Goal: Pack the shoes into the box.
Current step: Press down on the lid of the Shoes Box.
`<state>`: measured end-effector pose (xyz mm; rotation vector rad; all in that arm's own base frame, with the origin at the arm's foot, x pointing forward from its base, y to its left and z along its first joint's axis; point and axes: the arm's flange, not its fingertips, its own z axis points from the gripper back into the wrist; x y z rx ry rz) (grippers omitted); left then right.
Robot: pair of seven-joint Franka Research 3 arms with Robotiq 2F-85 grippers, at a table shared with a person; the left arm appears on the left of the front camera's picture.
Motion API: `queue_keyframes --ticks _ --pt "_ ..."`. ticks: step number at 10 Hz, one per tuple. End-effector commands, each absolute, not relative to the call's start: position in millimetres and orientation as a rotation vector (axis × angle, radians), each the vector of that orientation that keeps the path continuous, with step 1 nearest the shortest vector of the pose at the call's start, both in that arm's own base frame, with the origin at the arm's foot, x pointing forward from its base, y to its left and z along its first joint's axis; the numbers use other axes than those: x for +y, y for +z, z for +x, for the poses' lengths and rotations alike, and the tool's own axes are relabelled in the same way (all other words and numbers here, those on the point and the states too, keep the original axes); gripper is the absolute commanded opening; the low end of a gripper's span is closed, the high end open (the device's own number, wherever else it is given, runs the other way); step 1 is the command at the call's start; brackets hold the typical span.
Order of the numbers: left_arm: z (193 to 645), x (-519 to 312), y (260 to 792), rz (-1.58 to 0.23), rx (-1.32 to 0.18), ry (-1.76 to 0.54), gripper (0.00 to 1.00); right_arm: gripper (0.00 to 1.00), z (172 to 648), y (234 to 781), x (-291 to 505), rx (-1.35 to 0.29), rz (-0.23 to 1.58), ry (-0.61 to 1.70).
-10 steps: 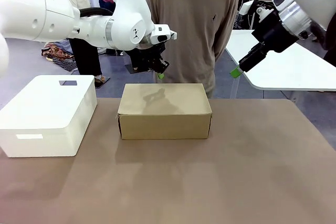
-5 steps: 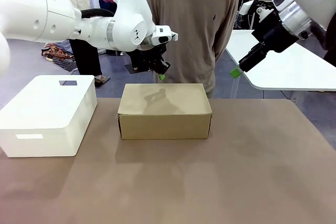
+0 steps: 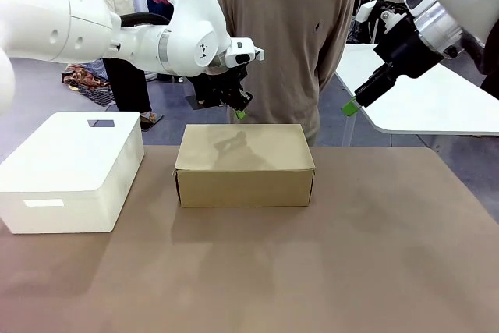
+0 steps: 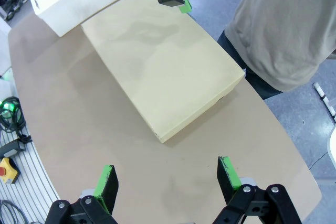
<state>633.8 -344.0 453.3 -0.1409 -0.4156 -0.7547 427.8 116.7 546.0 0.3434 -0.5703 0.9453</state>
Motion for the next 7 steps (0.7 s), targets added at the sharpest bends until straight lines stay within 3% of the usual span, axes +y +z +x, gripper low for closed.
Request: queue_keyframes --ticks 1,4,7 --pt "634 -342 455 -0.138 -0.419 -0.753 0.00 1.00 429 548 117 -0.564 0.335 0.944" --pt "634 -344 453 -0.141 -0.416 -0.755 0.00 1.00 429 548 117 -0.564 0.335 0.944" --pt "578 -336 483 -0.112 -0.430 -0.773 0.00 1.00 429 548 117 -0.564 0.335 0.944"
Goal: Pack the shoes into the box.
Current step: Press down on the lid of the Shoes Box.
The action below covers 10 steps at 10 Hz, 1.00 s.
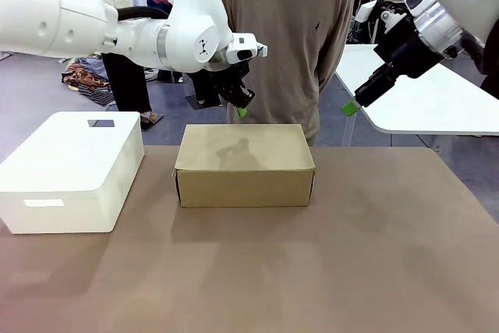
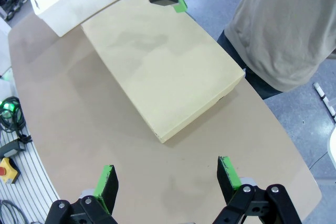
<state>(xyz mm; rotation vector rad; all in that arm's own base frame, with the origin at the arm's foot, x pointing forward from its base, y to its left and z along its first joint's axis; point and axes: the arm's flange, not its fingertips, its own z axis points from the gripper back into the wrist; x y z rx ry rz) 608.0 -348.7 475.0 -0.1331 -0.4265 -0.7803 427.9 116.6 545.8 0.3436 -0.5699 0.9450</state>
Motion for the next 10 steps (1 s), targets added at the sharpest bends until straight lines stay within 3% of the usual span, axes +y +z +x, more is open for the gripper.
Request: queue_keyframes --ticks 1,2,7,10 --pt "559 -331 494 -0.088 -0.442 -0.773 0.00 1.00 429 548 117 -0.564 0.335 0.944" --pt "544 -325 504 -0.078 -0.447 -0.791 0.03 1.00 429 548 117 -0.564 0.335 0.944" --pt "476 -269 558 -0.110 -0.423 -0.909 1.00 1.00 429 548 117 -0.564 0.335 0.944" --pt "435 -253 573 -0.141 -0.463 -0.977 1.00 1.00 429 548 117 -0.564 0.335 0.944"
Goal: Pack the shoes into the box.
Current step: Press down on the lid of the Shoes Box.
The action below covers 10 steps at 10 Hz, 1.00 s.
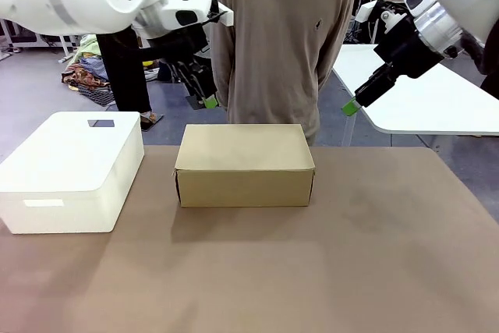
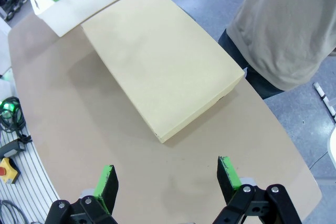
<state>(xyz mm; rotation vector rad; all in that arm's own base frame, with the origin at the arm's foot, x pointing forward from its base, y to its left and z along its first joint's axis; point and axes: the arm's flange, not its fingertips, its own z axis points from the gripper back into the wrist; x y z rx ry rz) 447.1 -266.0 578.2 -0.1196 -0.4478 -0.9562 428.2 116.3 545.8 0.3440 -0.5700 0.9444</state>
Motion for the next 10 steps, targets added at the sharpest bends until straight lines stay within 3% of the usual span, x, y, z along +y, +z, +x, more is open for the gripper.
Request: queue_keyframes --ticks 1,10 --pt "428 -249 575 -0.139 -0.464 -0.958 1.00 1.00 429 548 117 -0.564 0.335 0.944" --pt "436 -196 617 -0.214 -0.508 -0.949 1.00 1.00 429 548 117 -0.564 0.335 0.944"
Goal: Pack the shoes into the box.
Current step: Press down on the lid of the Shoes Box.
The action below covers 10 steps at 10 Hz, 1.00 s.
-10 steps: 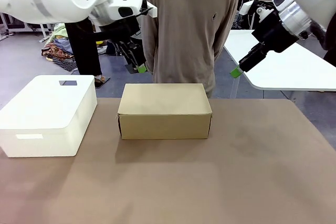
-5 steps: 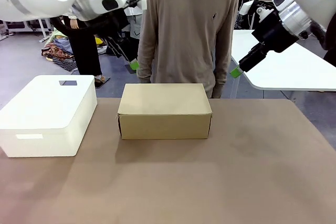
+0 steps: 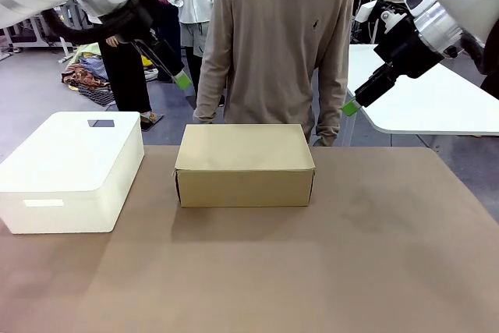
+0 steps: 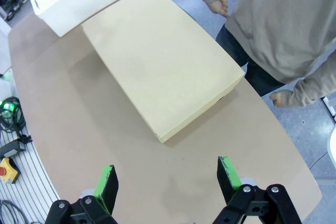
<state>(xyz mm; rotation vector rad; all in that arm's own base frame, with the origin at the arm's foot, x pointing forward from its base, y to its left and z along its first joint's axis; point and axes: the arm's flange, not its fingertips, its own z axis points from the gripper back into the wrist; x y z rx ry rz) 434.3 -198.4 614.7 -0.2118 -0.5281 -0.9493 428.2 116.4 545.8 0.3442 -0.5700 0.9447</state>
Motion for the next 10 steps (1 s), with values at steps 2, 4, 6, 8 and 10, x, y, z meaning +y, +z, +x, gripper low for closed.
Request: queue_keyframes --ticks 2,4,6,8,10 --pt "431.7 -204.2 614.9 -0.210 -0.535 -0.959 1.00 1.00 428.5 547.5 116.7 -0.564 0.335 0.944" --pt "431.7 -204.2 614.9 -0.210 -0.535 -0.959 1.00 1.00 428.5 547.5 116.7 -0.564 0.335 0.944" --pt "431.7 -204.2 614.9 -0.210 -0.535 -0.959 1.00 1.00 428.5 547.5 116.7 -0.564 0.335 0.944" --pt "431.7 -204.2 614.9 -0.210 -0.535 -0.959 1.00 1.00 428.5 547.5 116.7 -0.564 0.335 0.944" --pt "431.7 -204.2 614.9 -0.210 -0.535 -0.959 1.00 1.00 428.5 547.5 116.7 -0.564 0.335 0.944"
